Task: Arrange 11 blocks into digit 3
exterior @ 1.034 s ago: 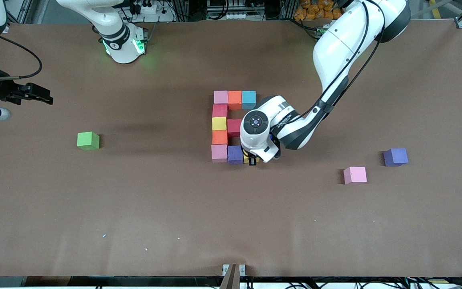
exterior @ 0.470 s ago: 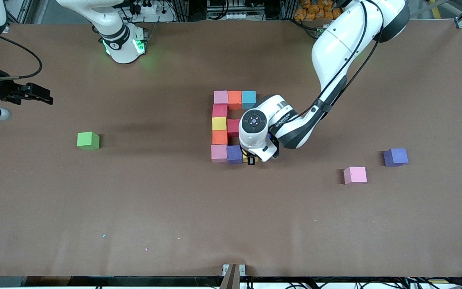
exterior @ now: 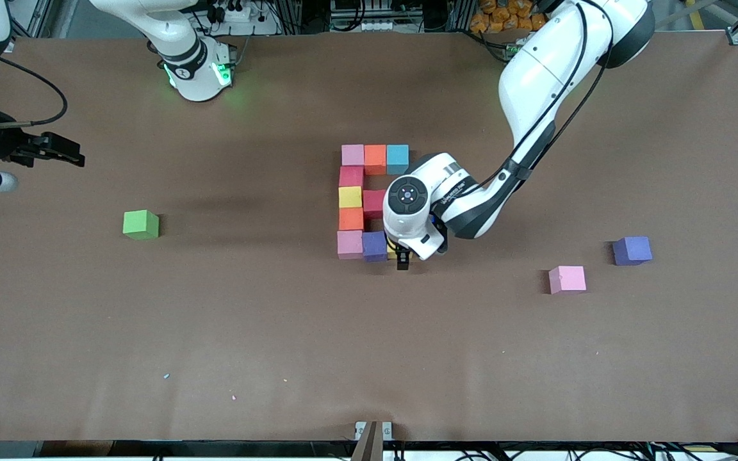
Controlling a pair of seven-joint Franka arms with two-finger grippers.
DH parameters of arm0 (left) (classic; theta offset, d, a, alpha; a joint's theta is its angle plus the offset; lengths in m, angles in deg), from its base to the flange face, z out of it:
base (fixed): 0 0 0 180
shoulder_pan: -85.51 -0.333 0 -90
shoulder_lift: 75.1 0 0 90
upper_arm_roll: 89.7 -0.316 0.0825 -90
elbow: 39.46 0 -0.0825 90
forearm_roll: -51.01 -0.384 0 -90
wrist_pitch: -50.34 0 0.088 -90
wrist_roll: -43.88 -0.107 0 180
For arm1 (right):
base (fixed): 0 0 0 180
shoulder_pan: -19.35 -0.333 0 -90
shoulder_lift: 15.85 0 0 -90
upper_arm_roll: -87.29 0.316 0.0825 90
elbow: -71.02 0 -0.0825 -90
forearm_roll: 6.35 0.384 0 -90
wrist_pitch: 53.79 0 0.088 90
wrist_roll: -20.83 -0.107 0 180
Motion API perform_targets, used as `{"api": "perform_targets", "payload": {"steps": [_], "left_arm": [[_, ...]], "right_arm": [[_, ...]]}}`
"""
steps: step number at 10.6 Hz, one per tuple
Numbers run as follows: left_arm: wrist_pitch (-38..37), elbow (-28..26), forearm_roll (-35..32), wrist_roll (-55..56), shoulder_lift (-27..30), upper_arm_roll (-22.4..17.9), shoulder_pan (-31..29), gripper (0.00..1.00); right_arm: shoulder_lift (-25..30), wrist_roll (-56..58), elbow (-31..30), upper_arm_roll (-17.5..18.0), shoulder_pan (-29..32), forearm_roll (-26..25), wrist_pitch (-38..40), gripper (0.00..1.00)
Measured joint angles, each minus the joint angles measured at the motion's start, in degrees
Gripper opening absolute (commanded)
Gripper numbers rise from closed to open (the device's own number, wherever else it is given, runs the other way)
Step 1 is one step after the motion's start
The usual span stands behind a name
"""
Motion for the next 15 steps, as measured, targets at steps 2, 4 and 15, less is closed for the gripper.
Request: {"api": "perform_targets", "payload": {"steps": [2, 4, 15], "left_arm": [[0.0, 1.0, 0.0, 0.0, 0.5, 0.1, -0.1, 1.00], [-2.1, 1.6, 0.0, -0.1, 2.4, 0.3, -0.1, 1.00], [-13.9, 2.0, 2.3, -12.4, 16.7, 0.2, -1.4, 1.00]], "right_arm": [[0.0, 0.0, 0.0, 0.0, 0.0, 0.0, 0.0, 1.00], [0.0, 0.0, 0.0, 0.0, 0.0, 0.0, 0.0, 1.00], [0.0, 0.0, 0.0, 0.0, 0.0, 0.0, 0.0, 1.00]]}}
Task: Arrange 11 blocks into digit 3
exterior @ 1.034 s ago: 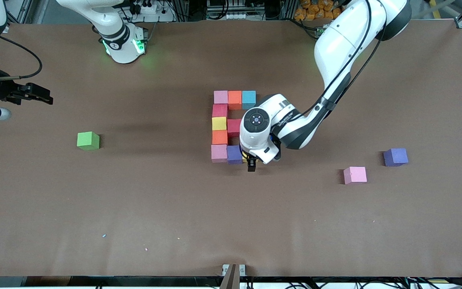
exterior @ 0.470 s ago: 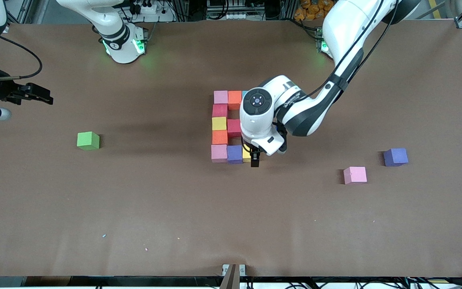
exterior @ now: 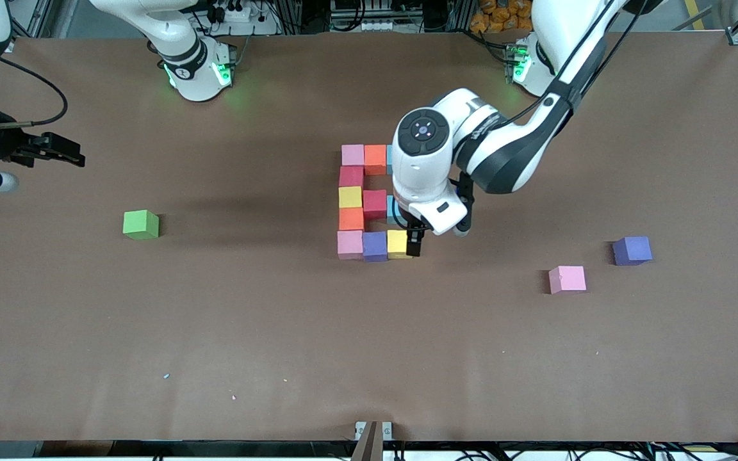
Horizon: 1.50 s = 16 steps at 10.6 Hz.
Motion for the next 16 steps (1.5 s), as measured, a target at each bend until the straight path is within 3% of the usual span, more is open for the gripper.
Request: {"api": "perform_targets", "payload": {"steps": [7, 12, 16], "left_arm": [[-5.9, 0.0, 0.2, -22.1, 6.8, -0.2, -4.7, 1.00], [-15.9, 0.0, 0.4, -44.2, 13.5, -0.2, -7.7, 1.00], [-19.7, -0.1, 0.4, -53.8, 15.2, -0.3, -9.6, 1.00]], "right_arm": [[0.0, 0.0, 0.0, 0.0, 0.0, 0.0, 0.0, 1.00], [0.0, 0.0, 0.0, 0.0, 0.0, 0.0, 0.0, 1.00], [0.0, 0.0, 0.0, 0.0, 0.0, 0.0, 0.0, 1.00]]}}
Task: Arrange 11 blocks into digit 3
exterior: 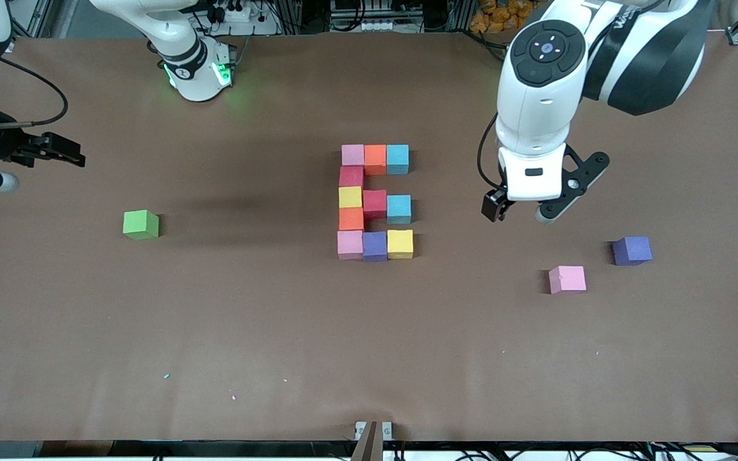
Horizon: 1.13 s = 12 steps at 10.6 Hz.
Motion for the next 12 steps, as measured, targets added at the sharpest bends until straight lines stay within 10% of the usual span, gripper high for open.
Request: {"api": "perform_targets", "payload": {"steps": [12], "left_arm": [[-0.1, -0.1, 7.4, -32.1, 3.6, -3.8, -6.3, 1.00]], "right_arm": [[0.0, 0.0, 0.0, 0.0, 0.0, 0.0, 0.0, 1.00]]}}
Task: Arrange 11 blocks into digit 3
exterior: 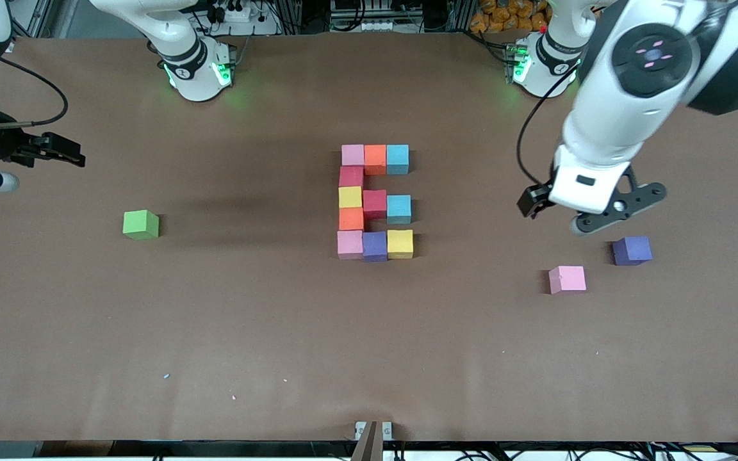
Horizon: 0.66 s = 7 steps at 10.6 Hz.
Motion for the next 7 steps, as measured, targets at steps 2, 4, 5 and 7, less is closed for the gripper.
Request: {"api": "perform_targets", "payload": {"steps": [2, 4, 5, 7], "left_arm": [[-0.2, -0.3, 4.3, -11.6, 1.8, -3.8, -2.1, 1.00], [-0.3, -1.8, 6.0, -20.0, 3.2, -5.4, -4.5, 1.00], [-0.3, -2.8, 6.4, -22.4, 4.0, -5.8, -5.2, 1.00], [-0.3, -3.8, 7.2, -25.3, 5.1, -6.9, -6.0, 1.00]], "right_arm": [[0.0, 0.0, 0.0, 0.0, 0.0, 0.0, 0.0, 1.00], [0.0, 0.0, 0.0, 0.0, -0.1, 0.0, 0.0, 1.00], [0.0, 0.0, 0.0, 0.0, -0.1, 0.0, 0.0, 1.00], [0.0, 0.0, 0.0, 0.0, -0.1, 0.0, 0.0, 1.00]]}}
